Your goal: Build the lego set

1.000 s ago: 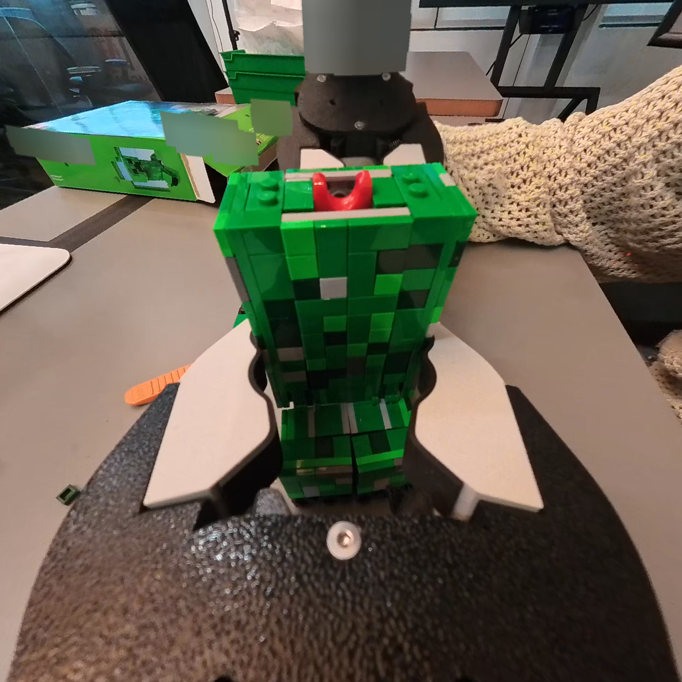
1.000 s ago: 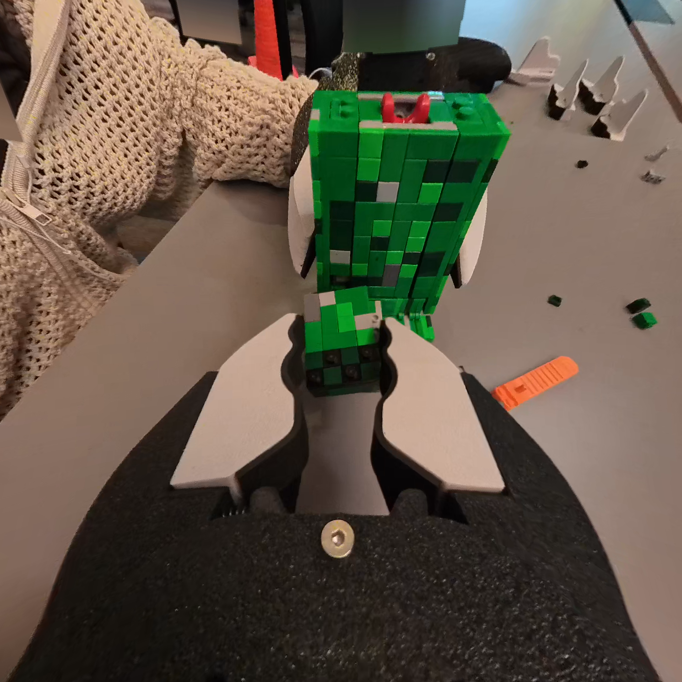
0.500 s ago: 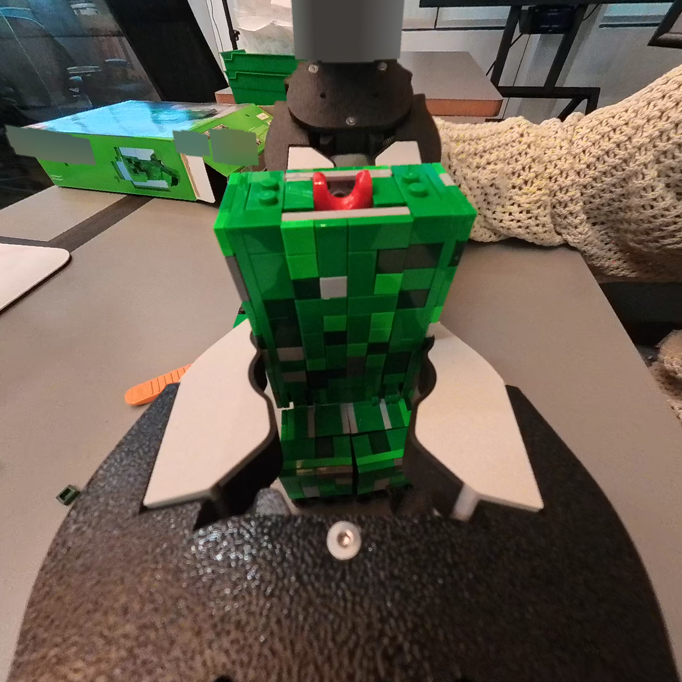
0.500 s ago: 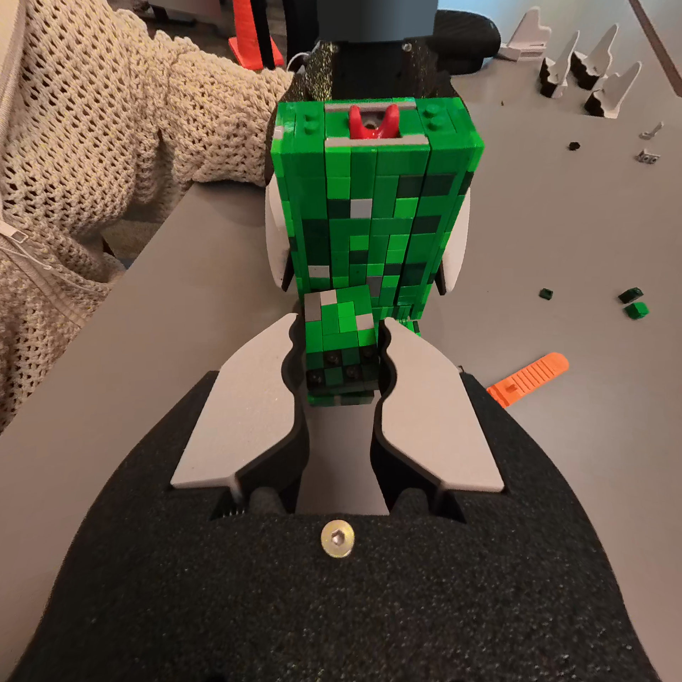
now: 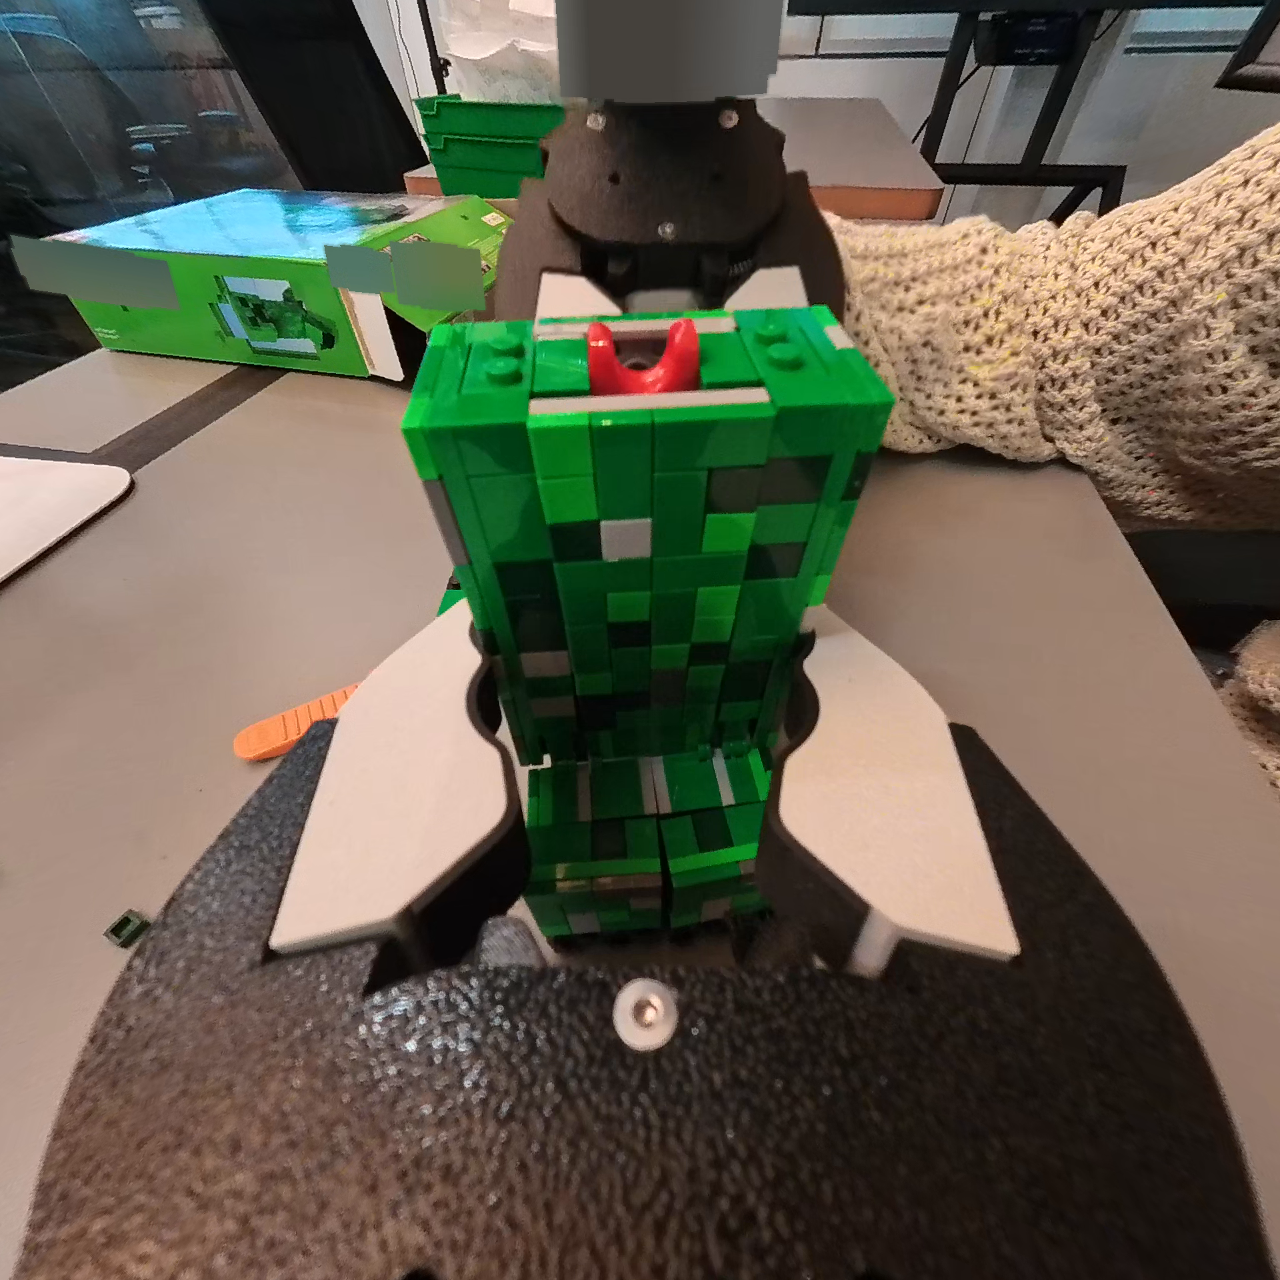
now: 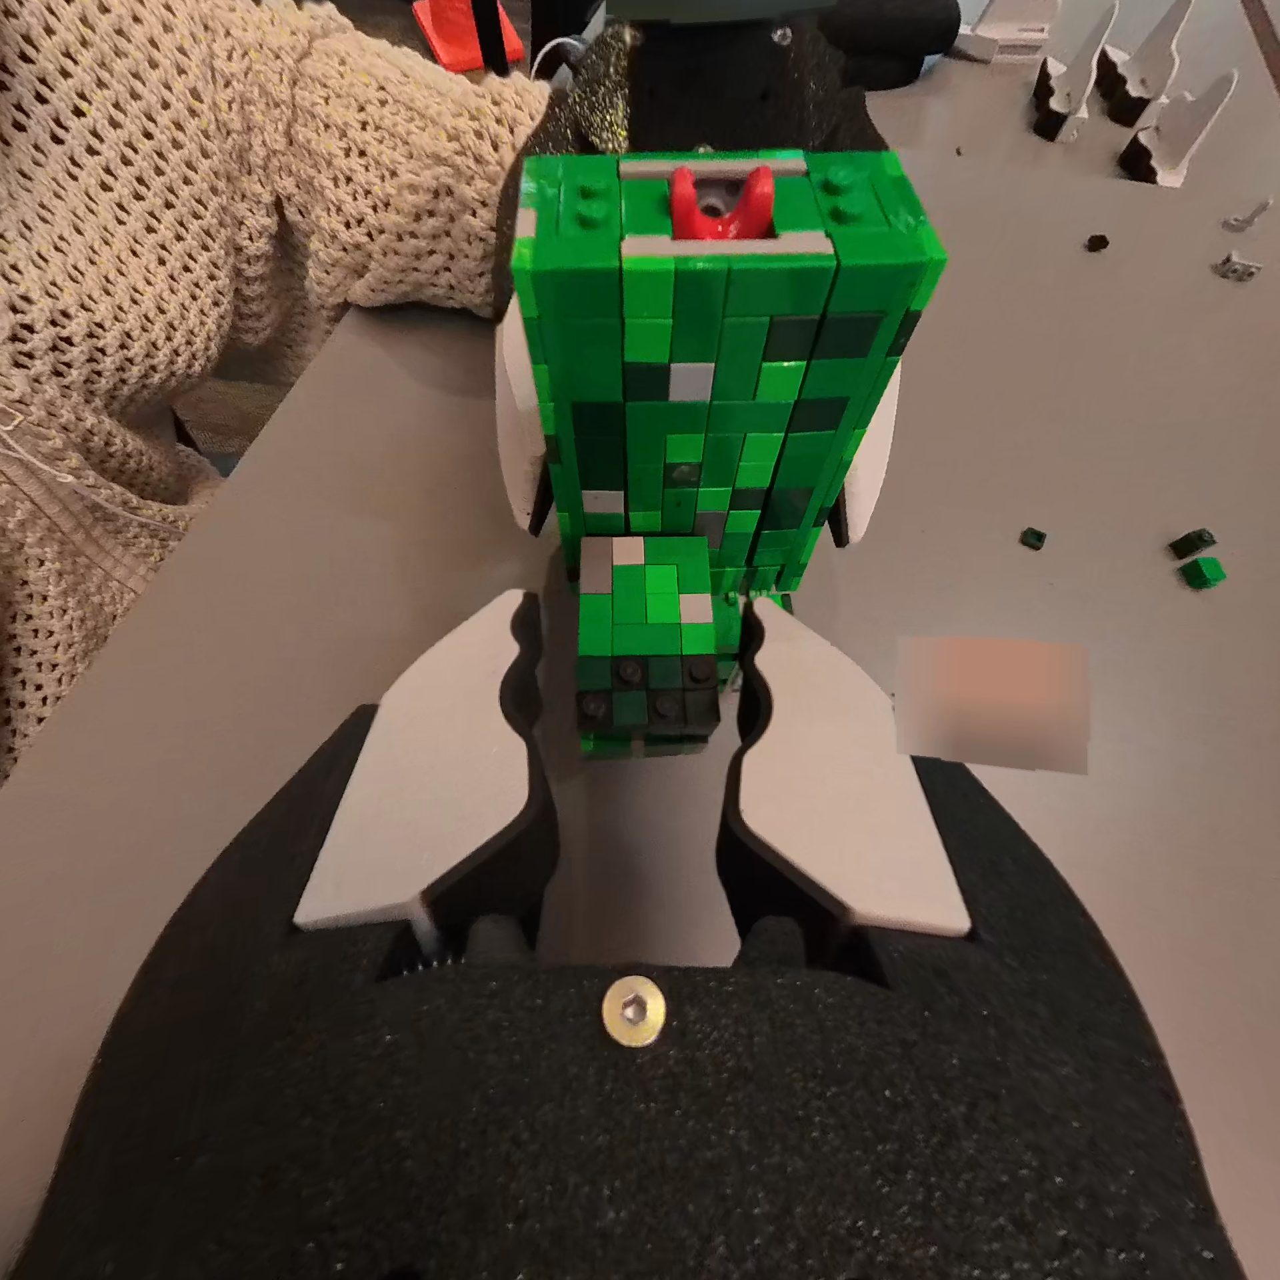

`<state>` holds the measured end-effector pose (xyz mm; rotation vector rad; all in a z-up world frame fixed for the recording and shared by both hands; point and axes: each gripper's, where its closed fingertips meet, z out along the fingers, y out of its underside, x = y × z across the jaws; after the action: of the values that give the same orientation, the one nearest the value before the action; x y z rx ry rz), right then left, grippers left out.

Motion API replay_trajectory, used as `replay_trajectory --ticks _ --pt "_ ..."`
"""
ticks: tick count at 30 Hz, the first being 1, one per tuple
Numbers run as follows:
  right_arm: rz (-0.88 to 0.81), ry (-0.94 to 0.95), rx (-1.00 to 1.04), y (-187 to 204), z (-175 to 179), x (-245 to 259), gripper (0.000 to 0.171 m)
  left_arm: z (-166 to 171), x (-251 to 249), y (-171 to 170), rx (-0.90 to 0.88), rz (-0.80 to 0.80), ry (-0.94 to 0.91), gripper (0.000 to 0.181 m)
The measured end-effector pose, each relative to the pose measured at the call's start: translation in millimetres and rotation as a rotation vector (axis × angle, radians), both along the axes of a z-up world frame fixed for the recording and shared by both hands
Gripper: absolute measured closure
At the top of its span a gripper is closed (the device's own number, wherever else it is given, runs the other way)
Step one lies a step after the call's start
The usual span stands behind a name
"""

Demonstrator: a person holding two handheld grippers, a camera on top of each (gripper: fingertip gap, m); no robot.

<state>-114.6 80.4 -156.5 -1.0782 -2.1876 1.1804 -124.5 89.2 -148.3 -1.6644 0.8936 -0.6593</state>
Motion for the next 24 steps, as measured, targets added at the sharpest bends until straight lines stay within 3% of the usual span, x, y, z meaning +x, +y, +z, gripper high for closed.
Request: replay_trajectory --ticks 5,9,16,24 --pt "-0.029 -0.006 0.000 13 6 13 0.110 0 0 0 -0.002 -0.002 -0.004 0.100" --pt "-0.028 -0.017 -0.071 16 5 15 0.115 0 0 0 -0.001 -0.003 -0.006 0.100" --pt "0.001 -0.015 -0.018 13 1 14 0.135 0 0 0 -0.001 -0.004 -0.006 0.100" --pt "0.012 -0.019 -0.035 14 1 16 0.135 0 0 0 -0.002 -0.004 -0.007 0.100"
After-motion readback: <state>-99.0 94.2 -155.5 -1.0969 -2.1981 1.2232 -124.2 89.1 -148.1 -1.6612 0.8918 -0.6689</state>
